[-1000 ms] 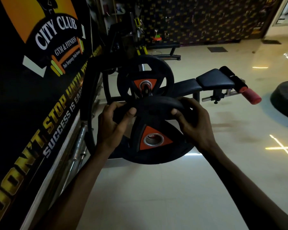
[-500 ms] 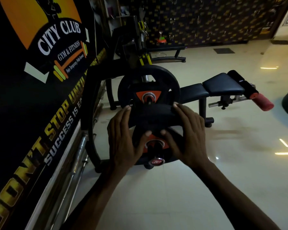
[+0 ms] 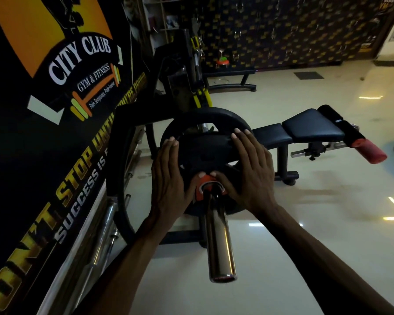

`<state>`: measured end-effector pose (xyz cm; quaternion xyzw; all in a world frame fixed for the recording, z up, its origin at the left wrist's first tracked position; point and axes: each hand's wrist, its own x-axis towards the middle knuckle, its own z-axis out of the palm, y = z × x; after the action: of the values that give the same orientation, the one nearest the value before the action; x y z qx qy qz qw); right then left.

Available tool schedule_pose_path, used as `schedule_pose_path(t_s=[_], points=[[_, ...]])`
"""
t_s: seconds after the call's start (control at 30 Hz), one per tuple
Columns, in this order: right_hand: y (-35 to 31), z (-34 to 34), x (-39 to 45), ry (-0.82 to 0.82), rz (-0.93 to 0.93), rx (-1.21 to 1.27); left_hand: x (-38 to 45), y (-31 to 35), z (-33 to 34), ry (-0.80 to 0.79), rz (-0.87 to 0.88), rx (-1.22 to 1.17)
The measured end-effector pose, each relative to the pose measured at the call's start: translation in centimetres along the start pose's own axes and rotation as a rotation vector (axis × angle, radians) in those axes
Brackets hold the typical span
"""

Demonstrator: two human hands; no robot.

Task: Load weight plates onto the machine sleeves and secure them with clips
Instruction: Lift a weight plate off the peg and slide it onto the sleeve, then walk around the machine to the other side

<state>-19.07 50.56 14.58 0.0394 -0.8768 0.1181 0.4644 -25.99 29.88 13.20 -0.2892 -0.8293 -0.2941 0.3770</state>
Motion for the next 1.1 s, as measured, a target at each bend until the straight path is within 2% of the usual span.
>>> schedule_pose_path(t_s=[0.27, 0.47, 0.67, 0.83, 1.1], points=[[3.2, 4.8, 4.6, -0.084, 0.096, -0.006, 5.0, -4.1, 5.3, -0.038, -0.008, 0.012], [3.3, 5.1, 4.9, -0.094, 0.114, -0.023, 5.4, -4.3, 5.1, -0.09, -0.022, 0.001], [2.0, 2.1, 4.8, -0.266, 0.169, 0.035, 5.8, -1.8, 0.4, -0.27, -0.082, -0.009], [-0.1, -2.7, 1.7, -0.392, 0.195, 0.138, 2.2, 0.1, -5.0, -0.316, -0.152, 0.0], [-6.0, -10.6, -8.1, -0.392, 0.27, 0.113, -8.3, 3.8, -12.1, -0.466, -0.222, -0.06]])
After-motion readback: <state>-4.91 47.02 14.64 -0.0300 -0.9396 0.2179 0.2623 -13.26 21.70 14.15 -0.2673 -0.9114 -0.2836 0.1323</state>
